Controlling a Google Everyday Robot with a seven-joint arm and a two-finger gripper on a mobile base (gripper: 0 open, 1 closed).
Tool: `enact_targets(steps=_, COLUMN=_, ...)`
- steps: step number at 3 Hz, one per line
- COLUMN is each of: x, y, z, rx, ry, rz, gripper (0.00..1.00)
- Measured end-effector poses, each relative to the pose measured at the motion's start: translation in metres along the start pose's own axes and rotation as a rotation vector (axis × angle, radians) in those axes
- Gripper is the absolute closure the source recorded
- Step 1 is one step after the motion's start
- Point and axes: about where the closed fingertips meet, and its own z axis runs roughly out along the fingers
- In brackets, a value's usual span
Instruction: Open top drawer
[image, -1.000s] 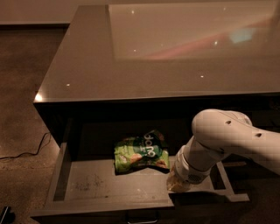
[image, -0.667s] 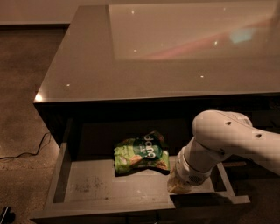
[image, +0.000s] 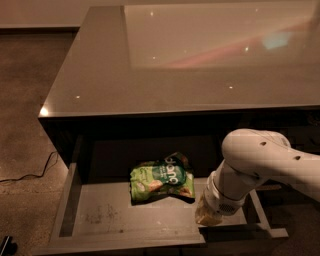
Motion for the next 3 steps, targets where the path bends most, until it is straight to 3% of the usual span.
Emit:
enact_targets(steps=2, x=0.005, y=0.002, z=0.001, rx=-0.007, ry=0.004, rz=0.015, gripper=1.0)
enact_targets(steps=3, x=-0.008, y=-0.01, z=-0.003, rx=0.008, ry=-0.03, rz=-0.021, gripper=1.0)
